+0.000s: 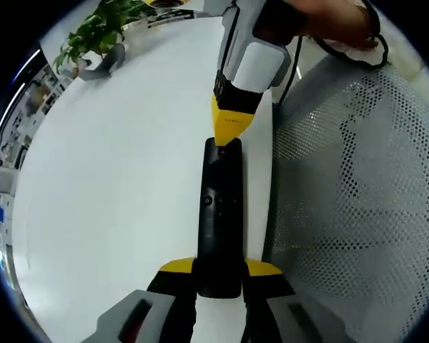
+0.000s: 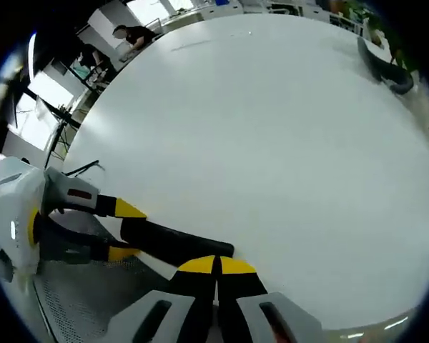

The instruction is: Press the specified remote control buttons in sequence, fully releasing each button before pressing the next.

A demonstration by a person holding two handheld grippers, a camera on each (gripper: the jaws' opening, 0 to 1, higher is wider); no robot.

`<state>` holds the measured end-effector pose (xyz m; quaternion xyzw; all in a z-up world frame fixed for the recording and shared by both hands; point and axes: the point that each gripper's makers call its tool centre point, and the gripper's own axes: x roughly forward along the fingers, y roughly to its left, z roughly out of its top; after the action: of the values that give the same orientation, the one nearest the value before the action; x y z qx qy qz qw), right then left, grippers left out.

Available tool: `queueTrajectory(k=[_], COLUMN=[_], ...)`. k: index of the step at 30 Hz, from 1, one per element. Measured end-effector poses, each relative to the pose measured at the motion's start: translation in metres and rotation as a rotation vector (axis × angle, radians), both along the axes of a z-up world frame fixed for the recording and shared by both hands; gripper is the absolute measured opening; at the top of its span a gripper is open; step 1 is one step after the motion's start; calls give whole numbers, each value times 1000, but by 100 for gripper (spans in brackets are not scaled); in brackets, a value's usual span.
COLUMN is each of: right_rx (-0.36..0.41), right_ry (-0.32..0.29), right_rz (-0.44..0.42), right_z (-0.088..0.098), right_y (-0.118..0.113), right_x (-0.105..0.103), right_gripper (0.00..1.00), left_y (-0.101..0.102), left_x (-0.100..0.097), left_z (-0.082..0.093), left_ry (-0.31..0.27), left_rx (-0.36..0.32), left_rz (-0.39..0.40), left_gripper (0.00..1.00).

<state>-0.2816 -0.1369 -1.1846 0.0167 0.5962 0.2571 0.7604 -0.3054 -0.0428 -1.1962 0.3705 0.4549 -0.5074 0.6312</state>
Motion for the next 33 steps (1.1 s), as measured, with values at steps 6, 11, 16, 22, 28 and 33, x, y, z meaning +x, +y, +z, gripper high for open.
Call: queueTrajectory(k=[6,11,16,22,28,33], right_rx=[24,49,56,60,124,135], right_ry=[-25,-13,-8,-9,41,50], right_rz=[-8,-35,-47,-49,-116,-129], right_z=[1,1,1,1,1,2], right_y=[1,0,2,1,0,0], right_x=[1,2,1,1,2,2], right_gripper=[0,0,0,0,0,0], left_y=[1,2,2,2,1,1], left_x=[0,0,0,0,-2,-2], left_z=[0,1,1,2,4,4], left_ry=[-1,-12,-30,-43,-75,-97], left_rx=[-22,-61,-134,-194,-302,-331], left_rz=[2,5,12,6,-2,0], left_gripper=[24,24,24,24,24,24])
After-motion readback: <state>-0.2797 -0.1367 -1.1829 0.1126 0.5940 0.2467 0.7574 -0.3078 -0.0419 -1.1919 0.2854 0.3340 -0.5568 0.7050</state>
